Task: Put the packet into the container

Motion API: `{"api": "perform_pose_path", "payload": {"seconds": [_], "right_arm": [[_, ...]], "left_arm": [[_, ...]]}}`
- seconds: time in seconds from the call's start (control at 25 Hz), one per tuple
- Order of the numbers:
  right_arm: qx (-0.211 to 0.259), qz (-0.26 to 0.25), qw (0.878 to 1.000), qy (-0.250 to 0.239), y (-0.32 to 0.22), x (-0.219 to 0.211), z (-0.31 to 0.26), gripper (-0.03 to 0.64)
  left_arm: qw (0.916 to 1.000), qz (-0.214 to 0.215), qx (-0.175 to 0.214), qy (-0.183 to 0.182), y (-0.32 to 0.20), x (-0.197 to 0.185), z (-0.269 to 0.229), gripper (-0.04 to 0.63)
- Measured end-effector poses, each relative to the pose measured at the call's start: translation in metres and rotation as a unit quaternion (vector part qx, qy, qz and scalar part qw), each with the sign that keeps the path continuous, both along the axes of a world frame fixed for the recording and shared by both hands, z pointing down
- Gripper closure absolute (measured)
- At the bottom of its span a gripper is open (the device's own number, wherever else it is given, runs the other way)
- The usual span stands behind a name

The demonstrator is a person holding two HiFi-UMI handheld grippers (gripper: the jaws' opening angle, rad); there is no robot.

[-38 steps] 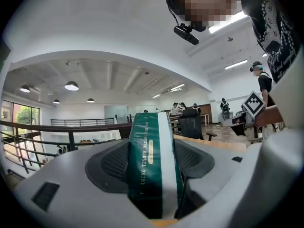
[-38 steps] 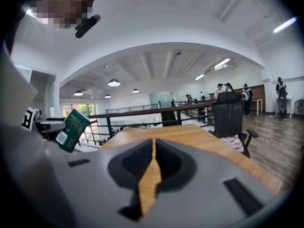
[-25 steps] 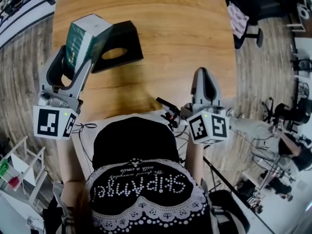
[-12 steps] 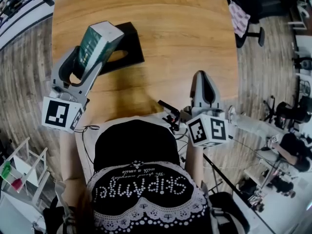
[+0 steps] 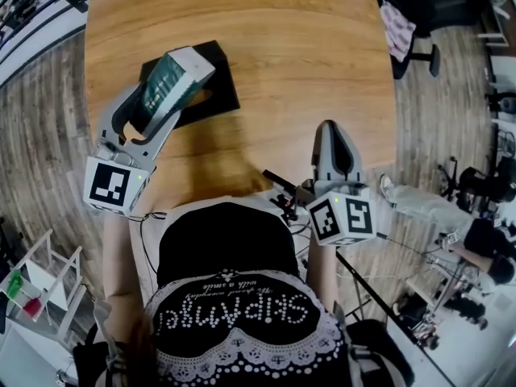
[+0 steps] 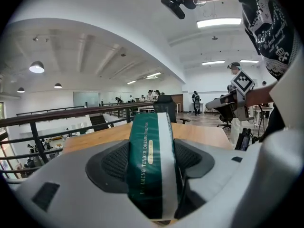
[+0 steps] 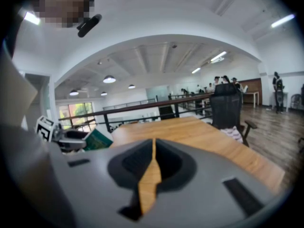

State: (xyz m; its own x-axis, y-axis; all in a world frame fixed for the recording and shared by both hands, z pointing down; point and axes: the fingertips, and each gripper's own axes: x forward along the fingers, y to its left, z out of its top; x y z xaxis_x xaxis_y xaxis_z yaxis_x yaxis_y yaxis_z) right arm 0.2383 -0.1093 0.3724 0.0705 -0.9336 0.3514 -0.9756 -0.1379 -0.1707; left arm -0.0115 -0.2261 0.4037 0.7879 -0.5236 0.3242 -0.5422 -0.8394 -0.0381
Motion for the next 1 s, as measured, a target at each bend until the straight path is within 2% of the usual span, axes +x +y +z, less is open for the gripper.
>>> {"api": "perform_pose_path", "payload": {"seconds": [0.24, 0.44, 0.6, 0.8, 1.0], "right_arm": [[-0.002, -0.002, 1.000, -0.003, -0.002, -0.002, 0.001, 0.575], [-0.005, -0.003, 1.000, -0.005, -0.003, 0.002, 0.001, 0.575], [-0.003, -0.005, 1.000, -0.006, -0.004, 0.002, 0.001, 0.575], [-0.001, -0.008, 1.000, -0.006, -0.003, 0.001, 0.000, 0.575], [0.000, -0.010, 1.000, -0.007, -0.003, 0.000, -0.001, 0.575]], "left_arm": [[0.9996, 0.018, -0.008, -0.019, 0.004, 0.008, 0.018, 0.270], [0.9990, 0.036, 0.007, -0.027, 0.000, 0.017, 0.026, 0.270], [0.9967, 0.058, 0.010, -0.056, 0.003, 0.022, 0.036, 0.270], [0.9897, 0.094, 0.019, -0.106, 0.010, 0.032, 0.052, 0.271], [0.9888, 0.098, -0.001, -0.113, 0.006, 0.034, 0.062, 0.270]]}}
